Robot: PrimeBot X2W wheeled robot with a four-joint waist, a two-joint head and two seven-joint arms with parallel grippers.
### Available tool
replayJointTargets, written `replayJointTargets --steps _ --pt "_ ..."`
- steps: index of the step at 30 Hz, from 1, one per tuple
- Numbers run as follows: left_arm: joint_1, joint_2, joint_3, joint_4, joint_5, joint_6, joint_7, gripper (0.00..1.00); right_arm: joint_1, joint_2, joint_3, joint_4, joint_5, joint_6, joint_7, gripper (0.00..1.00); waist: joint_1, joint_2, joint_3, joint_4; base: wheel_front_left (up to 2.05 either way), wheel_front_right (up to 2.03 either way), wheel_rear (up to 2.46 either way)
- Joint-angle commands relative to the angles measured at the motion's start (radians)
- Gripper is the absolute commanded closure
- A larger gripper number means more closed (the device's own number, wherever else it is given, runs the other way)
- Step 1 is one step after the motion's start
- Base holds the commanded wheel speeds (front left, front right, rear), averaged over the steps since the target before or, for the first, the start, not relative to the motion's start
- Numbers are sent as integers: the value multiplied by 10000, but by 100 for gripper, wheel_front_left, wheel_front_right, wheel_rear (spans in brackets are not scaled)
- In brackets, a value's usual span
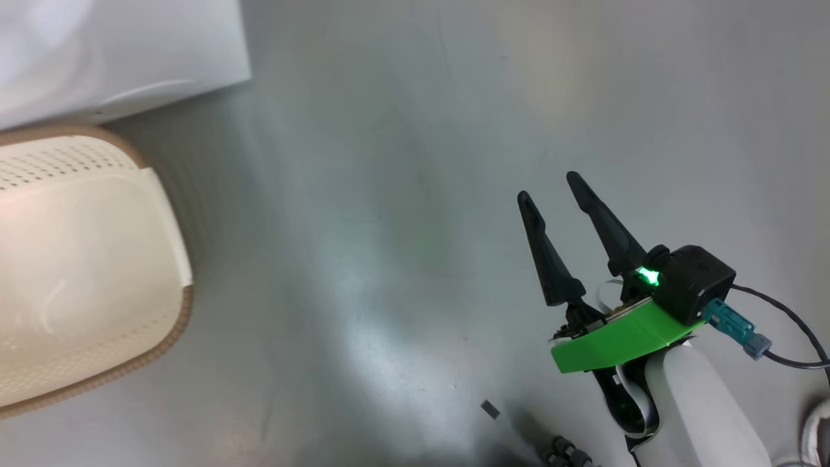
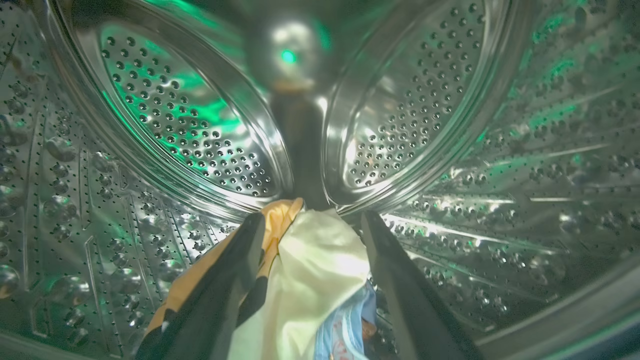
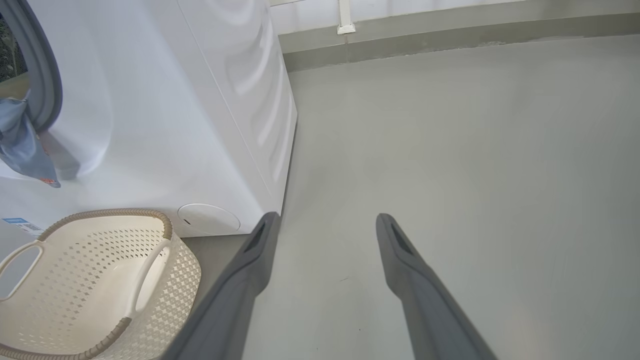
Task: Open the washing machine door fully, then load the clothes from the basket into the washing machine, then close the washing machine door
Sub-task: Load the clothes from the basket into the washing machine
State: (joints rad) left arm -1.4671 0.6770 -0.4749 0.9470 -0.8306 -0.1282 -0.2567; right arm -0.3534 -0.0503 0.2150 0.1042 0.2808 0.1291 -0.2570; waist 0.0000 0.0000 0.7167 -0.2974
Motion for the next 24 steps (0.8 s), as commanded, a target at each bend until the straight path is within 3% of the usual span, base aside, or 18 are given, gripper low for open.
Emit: replayJointTargets --steps 1,12,24 --pt "394 433 55 -306 58 -25 -49 0 229 1 125 -146 -132 16 -48 0 0 0 -442 406 0 0 0" --pt "3219 20 105 -1531 405 -25 -50 0 568 1 -335 86 -804 16 -48 0 0 0 -1710 1468 0 0 0" --pt "6884 -990 1373 -3724 855 184 -51 0 1091 1 -682 273 -1326 16 -48 0 0 0 -3014 2495 0 0 0"
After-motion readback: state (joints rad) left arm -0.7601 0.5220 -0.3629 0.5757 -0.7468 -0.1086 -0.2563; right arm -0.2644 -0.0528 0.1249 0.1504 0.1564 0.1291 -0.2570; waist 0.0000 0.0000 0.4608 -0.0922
